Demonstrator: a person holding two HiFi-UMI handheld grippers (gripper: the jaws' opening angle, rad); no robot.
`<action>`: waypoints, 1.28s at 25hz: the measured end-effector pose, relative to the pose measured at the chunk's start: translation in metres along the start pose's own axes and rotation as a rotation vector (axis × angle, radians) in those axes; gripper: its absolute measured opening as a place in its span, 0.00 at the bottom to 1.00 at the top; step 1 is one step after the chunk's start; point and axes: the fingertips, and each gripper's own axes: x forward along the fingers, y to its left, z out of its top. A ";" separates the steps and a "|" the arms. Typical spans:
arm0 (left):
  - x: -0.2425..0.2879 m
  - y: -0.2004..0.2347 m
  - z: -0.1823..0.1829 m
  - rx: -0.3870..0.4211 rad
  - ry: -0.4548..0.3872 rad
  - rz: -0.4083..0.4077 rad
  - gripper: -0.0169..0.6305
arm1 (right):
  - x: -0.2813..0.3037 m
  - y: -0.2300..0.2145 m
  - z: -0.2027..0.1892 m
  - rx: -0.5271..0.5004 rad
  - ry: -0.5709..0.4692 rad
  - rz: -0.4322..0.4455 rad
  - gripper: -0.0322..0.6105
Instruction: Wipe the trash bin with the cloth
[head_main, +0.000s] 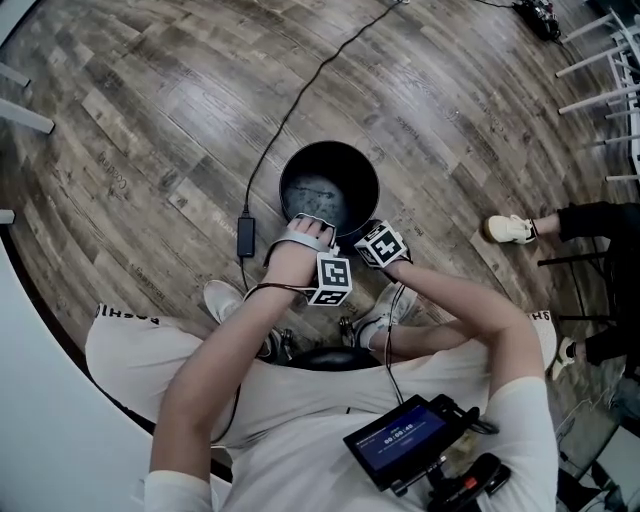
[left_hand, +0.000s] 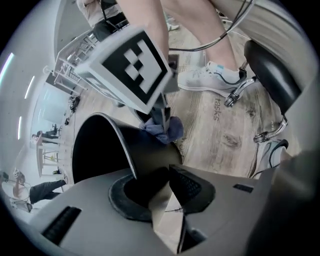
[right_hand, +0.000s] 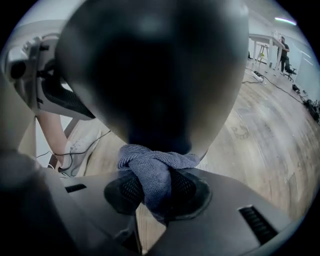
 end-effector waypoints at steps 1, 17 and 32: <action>0.000 0.001 0.001 -0.005 0.000 0.001 0.20 | 0.010 -0.003 -0.005 -0.007 0.009 -0.003 0.21; 0.002 0.006 0.020 -0.145 -0.096 0.003 0.20 | 0.079 -0.027 -0.044 0.050 0.106 -0.043 0.21; -0.010 -0.003 -0.028 -0.067 0.007 -0.008 0.32 | -0.064 0.041 -0.007 0.081 0.039 0.081 0.21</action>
